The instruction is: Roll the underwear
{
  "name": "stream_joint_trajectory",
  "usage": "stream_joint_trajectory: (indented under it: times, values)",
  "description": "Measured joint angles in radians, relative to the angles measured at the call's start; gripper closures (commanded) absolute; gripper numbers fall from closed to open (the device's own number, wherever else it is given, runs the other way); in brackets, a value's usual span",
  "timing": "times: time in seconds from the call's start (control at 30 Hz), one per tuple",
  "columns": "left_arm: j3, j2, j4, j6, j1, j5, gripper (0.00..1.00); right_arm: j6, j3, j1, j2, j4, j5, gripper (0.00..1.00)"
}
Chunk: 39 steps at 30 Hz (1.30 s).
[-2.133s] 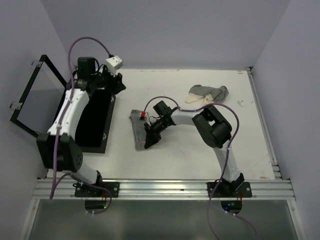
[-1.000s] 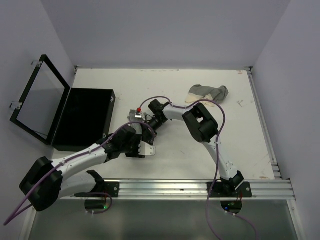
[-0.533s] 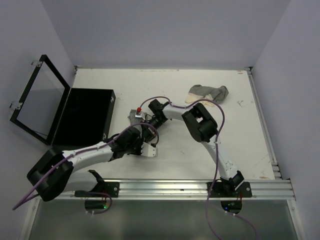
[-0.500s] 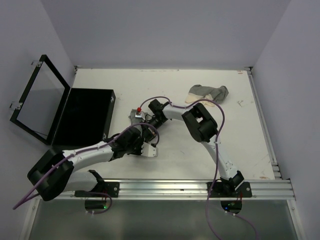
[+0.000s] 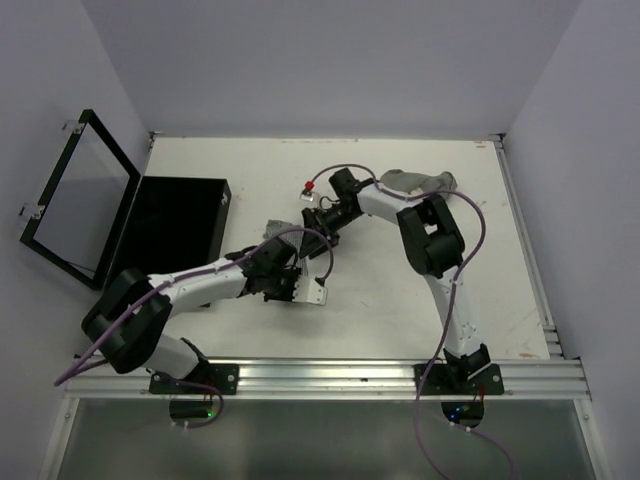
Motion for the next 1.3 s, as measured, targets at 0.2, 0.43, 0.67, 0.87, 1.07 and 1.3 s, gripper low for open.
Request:
stream_joint_trajectory:
  times: [0.2,0.43,0.67,0.87,1.07,1.3]
  values:
    - [0.263,0.216,-0.257,0.051,0.131,0.246,1.00,-0.013,-0.122,-0.145,-0.177,0.086,0.216,0.18]
    - [0.558,0.500,-0.595,0.094,0.279,0.502,1.00,-0.148,-0.274,-0.231,-0.491,0.136,0.334,0.38]
    - [0.774,0.737,-0.866,0.098,0.344,0.658,0.99,-0.360,-0.441,-0.148,-0.740,0.145,0.341,0.40]
    - [0.880,0.876,-1.033,0.106,0.366,0.731,0.95,-0.501,-0.574,0.100,-0.765,0.168,0.406,0.36]
    - [0.942,0.952,-1.126,0.108,0.381,0.760,0.92,-0.591,-0.620,0.240,-0.700,0.283,0.468,0.33]
    - [0.959,0.968,-1.150,0.116,0.381,0.758,0.89,-0.652,-0.688,0.325,-0.602,0.457,0.538,0.35]
